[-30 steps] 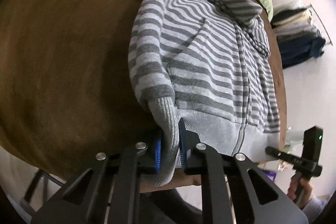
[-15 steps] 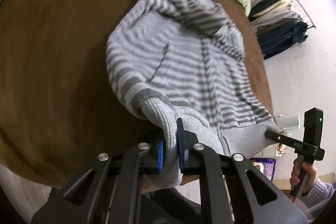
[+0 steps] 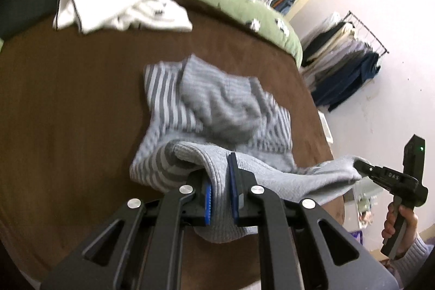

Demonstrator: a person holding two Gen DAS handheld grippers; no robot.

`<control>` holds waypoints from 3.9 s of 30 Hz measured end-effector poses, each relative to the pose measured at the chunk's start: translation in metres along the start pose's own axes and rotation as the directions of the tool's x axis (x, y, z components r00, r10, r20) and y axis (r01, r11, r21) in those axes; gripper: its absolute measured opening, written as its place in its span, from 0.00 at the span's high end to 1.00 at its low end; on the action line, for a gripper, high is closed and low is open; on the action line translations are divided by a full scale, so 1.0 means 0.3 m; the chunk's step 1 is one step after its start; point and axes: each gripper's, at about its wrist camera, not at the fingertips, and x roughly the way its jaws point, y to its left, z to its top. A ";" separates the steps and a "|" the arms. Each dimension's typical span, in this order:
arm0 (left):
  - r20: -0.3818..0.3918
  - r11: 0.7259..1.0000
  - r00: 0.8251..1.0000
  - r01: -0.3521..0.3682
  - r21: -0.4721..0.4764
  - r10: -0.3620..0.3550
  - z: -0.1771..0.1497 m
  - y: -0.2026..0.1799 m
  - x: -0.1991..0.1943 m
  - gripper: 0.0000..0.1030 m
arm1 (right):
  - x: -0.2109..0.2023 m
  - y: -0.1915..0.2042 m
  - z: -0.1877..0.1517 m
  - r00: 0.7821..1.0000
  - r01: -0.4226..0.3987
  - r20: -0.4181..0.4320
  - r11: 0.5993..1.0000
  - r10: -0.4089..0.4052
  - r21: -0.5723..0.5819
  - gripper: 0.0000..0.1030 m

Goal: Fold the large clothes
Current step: 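Grasp the grey ribbed hem with both tools and lift it, then fold the held hem over the hoodie body and open both tools, then press the folded ribbed hem flat with both open tools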

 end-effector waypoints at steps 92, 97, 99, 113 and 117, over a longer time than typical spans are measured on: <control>-0.072 0.930 0.934 -0.336 0.151 0.349 0.407 0.039 1.123 0.05 | 1.187 0.026 0.521 0.980 0.183 -0.040 0.960 -0.196 -0.213 0.04; -0.079 0.930 0.933 -0.338 0.142 0.351 0.402 0.040 1.112 0.05 | 1.177 0.038 0.532 0.980 0.184 -0.035 0.954 -0.198 -0.237 0.05; -0.106 0.934 0.933 -0.331 0.132 0.345 0.411 0.042 1.109 0.05 | 1.171 0.039 0.530 0.980 0.184 -0.031 0.953 -0.197 -0.241 0.05; -0.199 0.928 0.918 -0.298 0.224 0.343 0.417 -0.105 0.930 0.06 | 0.822 0.032 0.544 0.996 0.089 0.006 0.981 -0.089 -0.173 0.06; -0.207 0.922 0.916 -0.290 0.257 0.345 0.373 -0.152 0.890 0.06 | 0.714 0.002 0.508 0.998 0.059 0.012 0.991 -0.057 -0.120 0.06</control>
